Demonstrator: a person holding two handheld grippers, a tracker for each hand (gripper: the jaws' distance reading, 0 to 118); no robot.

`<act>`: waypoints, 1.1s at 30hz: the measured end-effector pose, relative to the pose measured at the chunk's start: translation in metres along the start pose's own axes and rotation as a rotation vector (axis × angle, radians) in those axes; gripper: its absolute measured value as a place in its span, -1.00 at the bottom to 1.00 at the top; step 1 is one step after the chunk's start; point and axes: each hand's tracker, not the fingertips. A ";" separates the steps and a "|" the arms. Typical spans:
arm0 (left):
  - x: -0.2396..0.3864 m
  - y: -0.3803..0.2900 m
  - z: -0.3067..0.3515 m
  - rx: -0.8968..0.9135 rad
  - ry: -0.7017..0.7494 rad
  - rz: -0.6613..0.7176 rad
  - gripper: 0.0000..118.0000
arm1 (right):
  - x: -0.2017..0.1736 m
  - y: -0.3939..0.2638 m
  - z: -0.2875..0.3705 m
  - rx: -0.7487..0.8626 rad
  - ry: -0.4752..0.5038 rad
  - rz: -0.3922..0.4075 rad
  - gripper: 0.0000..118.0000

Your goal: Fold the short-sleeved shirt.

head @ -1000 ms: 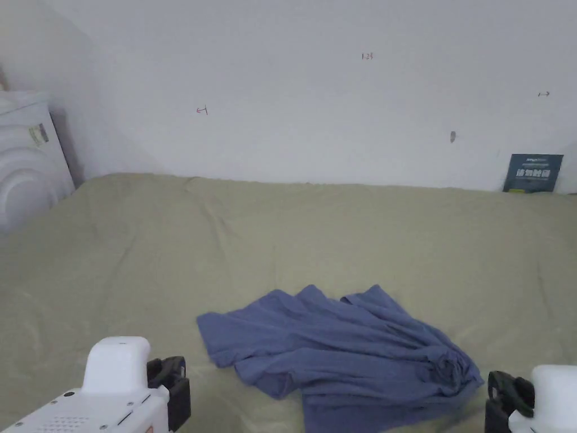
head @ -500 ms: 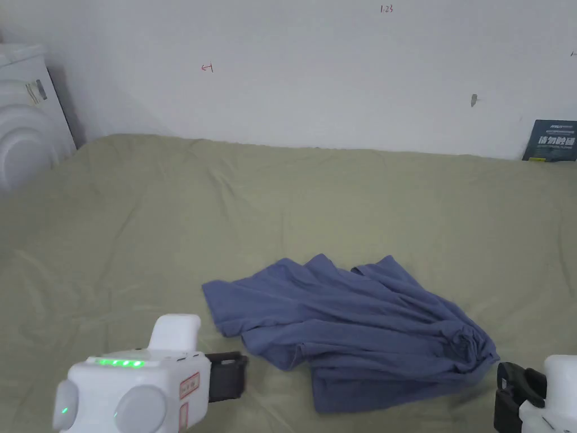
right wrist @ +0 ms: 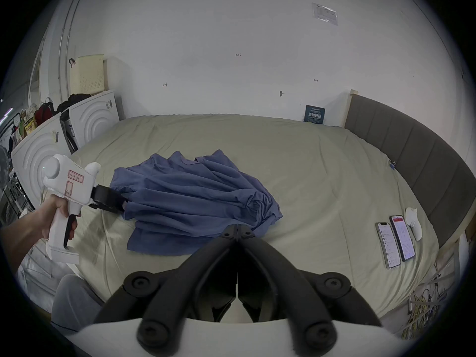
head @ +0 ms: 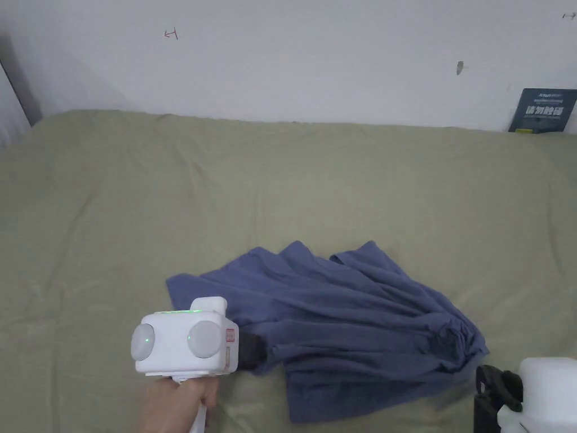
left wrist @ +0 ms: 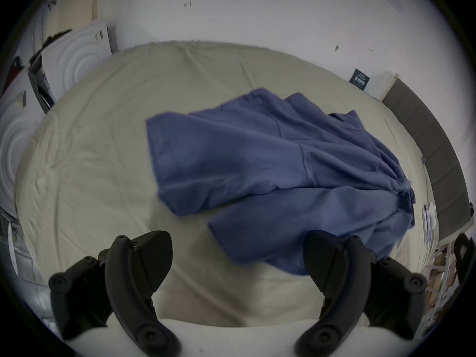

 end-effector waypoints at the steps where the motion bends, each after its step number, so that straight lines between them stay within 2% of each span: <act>1: 0.005 -0.003 0.005 0.036 0.085 -0.067 0.41 | 0.000 0.000 -0.001 0.000 0.002 0.006 -1.00; 2: 0.007 -0.005 0.009 0.061 0.052 -0.102 0.24 | -0.001 0.000 -0.001 0.001 0.006 0.009 -1.00; 3: 0.003 -0.008 0.017 0.073 0.017 -0.085 -0.45 | -0.001 0.000 -0.002 0.001 0.011 0.013 -1.00; 4: 0.002 -0.008 0.020 0.090 -0.014 -0.074 -0.97 | -0.002 0.000 -0.002 0.000 0.017 0.015 -0.99; 5: 0.003 -0.007 0.024 0.109 -0.020 -0.037 -0.97 | -0.002 0.000 -0.004 -0.002 0.022 0.017 -0.99; 15: -0.010 -0.009 0.023 0.079 -0.086 -0.033 -0.98 | 0.006 0.022 -0.047 -0.053 0.046 0.025 -1.00; 18: -0.013 -0.009 0.024 0.077 -0.099 -0.037 -0.98 | 0.009 0.045 -0.083 -0.078 0.060 0.035 -1.00; 21: -0.015 -0.010 0.023 0.079 -0.114 -0.052 -0.97 | 0.007 0.077 -0.128 -0.088 0.033 0.099 -1.00; 26: -0.017 -0.012 0.023 0.079 -0.127 -0.074 -0.97 | 0.002 0.124 -0.206 -0.143 0.057 0.125 -1.00; 29: -0.016 -0.012 0.023 0.071 -0.139 -0.087 -0.97 | -0.004 0.143 -0.253 -0.189 0.052 0.179 -1.00; 33: -0.019 -0.012 0.024 0.071 -0.154 -0.093 -0.97 | -0.009 0.159 -0.303 -0.243 0.049 0.195 -1.00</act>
